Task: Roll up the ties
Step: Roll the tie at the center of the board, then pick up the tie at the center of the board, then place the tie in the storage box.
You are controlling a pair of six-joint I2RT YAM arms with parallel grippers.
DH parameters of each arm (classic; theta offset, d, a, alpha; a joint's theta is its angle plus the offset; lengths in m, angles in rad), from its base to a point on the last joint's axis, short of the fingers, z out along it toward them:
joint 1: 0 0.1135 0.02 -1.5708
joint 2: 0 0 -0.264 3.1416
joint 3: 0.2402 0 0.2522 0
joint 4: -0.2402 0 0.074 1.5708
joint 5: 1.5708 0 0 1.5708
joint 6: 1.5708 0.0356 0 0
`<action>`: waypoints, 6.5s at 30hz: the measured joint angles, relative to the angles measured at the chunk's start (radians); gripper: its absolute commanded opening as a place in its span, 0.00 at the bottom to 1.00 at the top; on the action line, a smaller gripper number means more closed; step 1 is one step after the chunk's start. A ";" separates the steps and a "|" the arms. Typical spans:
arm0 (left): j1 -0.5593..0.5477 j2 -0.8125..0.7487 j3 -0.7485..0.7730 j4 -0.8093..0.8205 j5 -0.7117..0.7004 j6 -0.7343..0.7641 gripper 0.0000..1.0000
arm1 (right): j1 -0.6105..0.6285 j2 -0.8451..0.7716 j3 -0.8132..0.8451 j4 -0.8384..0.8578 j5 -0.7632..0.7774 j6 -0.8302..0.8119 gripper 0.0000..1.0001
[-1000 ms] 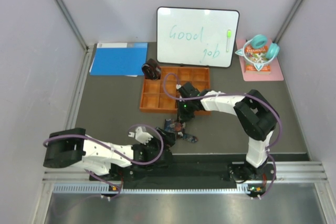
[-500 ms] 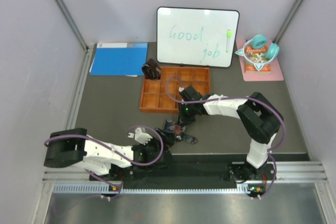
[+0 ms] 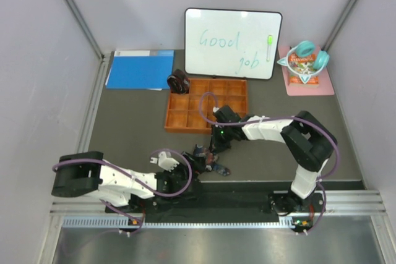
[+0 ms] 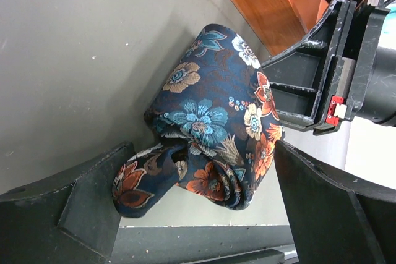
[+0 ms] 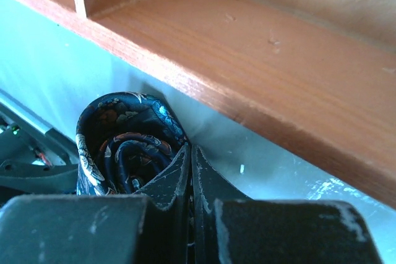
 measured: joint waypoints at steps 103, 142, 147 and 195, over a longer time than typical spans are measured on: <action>0.564 -0.169 0.521 0.156 0.080 1.304 0.00 | -0.131 -0.770 -0.692 0.219 0.320 0.105 0.52; 0.933 0.495 0.919 0.347 0.511 1.393 0.00 | -0.131 -0.796 -0.757 0.462 0.212 0.029 0.99; 0.935 0.583 0.929 0.385 0.485 1.398 0.00 | -0.131 -0.825 -0.781 0.474 0.204 0.023 0.99; 0.933 0.881 1.069 0.283 0.384 1.356 0.64 | -0.131 -0.837 -0.790 0.477 0.198 0.023 0.99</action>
